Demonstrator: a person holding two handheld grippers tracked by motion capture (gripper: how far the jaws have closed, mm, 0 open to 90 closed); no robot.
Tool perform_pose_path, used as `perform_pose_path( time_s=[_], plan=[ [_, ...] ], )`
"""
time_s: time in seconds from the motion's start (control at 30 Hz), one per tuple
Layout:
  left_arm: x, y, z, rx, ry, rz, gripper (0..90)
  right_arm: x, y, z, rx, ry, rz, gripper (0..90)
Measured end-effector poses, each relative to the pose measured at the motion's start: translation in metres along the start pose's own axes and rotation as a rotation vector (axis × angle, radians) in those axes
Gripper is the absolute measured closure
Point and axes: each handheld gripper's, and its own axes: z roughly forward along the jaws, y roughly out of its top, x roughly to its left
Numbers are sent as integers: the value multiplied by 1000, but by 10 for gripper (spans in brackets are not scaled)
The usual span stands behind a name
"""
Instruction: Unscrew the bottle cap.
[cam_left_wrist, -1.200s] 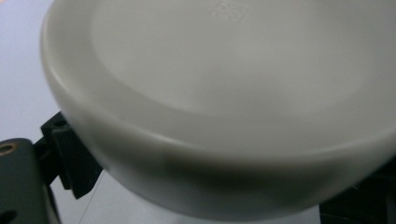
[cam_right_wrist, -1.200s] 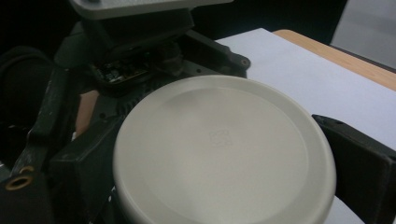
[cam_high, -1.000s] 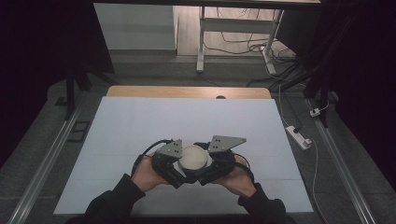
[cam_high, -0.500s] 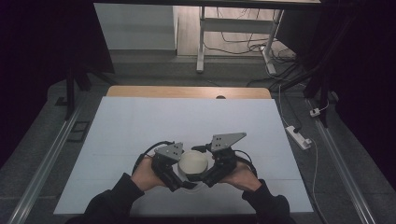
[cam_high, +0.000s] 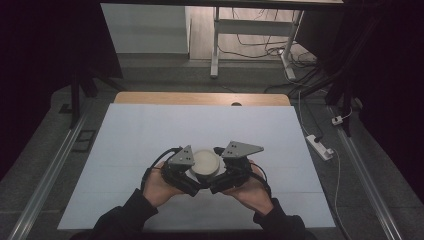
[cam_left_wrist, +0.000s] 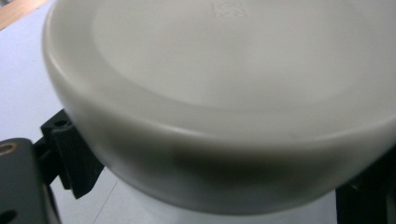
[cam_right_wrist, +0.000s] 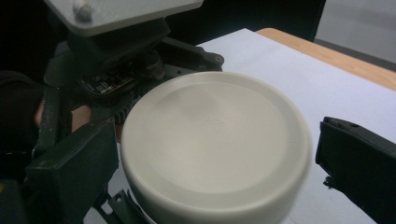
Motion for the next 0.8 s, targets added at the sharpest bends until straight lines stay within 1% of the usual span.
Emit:
perform_pose_path(
  time_s=[0.03,0.07,0.1,0.13,0.17,0.2,0.23,0.27,0.3,0.33,0.37,0.4,0.43,0.47,0.53,0.57,0.6,0.63,0.67,0.7,0.8],
  plan=[
    [-1,1,0,-5,3,-6,76,2,0,1,2,-13,-8,13],
    [-3,2,-1,-2,9,4,76,3,0,2,2,-24,-14,35],
    [-4,3,-1,-7,6,0,76,3,-1,2,-3,-28,-16,40],
    [-5,4,-1,-3,6,9,76,4,-1,2,-6,-24,-9,56],
    [-5,4,-1,-3,6,9,76,4,-1,2,-10,-12,-2,61],
    [-6,5,-2,0,-5,22,76,5,-1,2,-12,-13,-6,63],
    [-6,5,-2,0,-5,22,76,6,-1,2,-12,-13,-13,64],
    [-5,5,-2,-1,-32,42,76,7,-1,1,-10,-11,-19,66],
    [-5,4,-3,-2,-54,53,76,7,0,1,-9,-3,-28,68],
    [-5,4,-3,-2,-54,53,76,7,0,1,-9,-3,-28,68],
    [-4,4,-3,-9,-79,57,76,8,1,-1,-3,23,-43,70],
    [-3,4,-4,-14,-115,65,76,7,1,-2,0,42,-45,71],
    [-3,4,-5,-13,-132,71,76,6,2,-3,4,68,-43,71],
    [-3,4,-5,-13,-132,71,76,5,2,-4,4,90,-44,71],
    [-3,5,-6,-13,-162,88,76,3,3,-6,6,128,-55,71],
    [-3,4,-7,-21,-204,96,76,2,3,-7,4,154,-58,72],
    [-2,4,-8,-23,-222,102,76,1,3,-7,2,180,-62,72],
    [-2,4,-8,-23,-222,102,76,1,3,-7,2,180,-62,72],
    [-3,5,-8,-25,-239,111,76,0,3,-9,2,226,-73,73],
    [-4,5,-9,-23,-265,131,76,0,3,-10,4,242,-82,72],
    [-5,5,-9,-23,-320,155,75,-2,3,-12,2,315,-108,72]
  ],
)
